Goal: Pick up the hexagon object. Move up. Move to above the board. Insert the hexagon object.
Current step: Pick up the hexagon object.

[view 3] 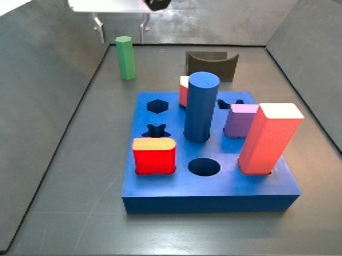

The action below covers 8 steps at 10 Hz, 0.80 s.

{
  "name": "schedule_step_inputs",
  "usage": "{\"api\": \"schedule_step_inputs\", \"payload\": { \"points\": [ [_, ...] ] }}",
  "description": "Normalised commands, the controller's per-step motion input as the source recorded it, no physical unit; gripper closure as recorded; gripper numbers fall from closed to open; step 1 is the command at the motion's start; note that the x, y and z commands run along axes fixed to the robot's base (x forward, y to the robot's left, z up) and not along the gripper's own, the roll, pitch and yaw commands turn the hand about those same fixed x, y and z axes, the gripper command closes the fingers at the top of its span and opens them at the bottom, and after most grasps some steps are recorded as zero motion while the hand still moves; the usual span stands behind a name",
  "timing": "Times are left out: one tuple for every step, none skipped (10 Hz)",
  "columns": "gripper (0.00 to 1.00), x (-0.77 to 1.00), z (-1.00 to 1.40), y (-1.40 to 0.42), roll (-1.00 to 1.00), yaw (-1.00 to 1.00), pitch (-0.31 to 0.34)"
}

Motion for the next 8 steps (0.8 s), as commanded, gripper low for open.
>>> {"api": "schedule_step_inputs", "payload": {
  "points": [
    [0.0,-0.09,-0.5,-0.02,0.0,0.0,-0.037],
    [0.0,-0.08,-0.44,0.0,0.0,0.0,-0.034],
    [0.0,-0.07,-0.33,0.0,-0.01,0.0,-0.034],
    [0.0,-0.05,-0.23,0.0,-0.04,0.0,-0.044],
    [0.0,-0.1,-0.09,0.0,-0.06,0.0,-0.093],
    [0.0,0.0,0.0,0.0,0.0,0.0,-0.001],
    [1.0,0.0,0.0,0.0,0.0,0.0,0.0],
    [1.0,0.0,0.0,0.0,0.0,0.0,0.0]
  ]
}}
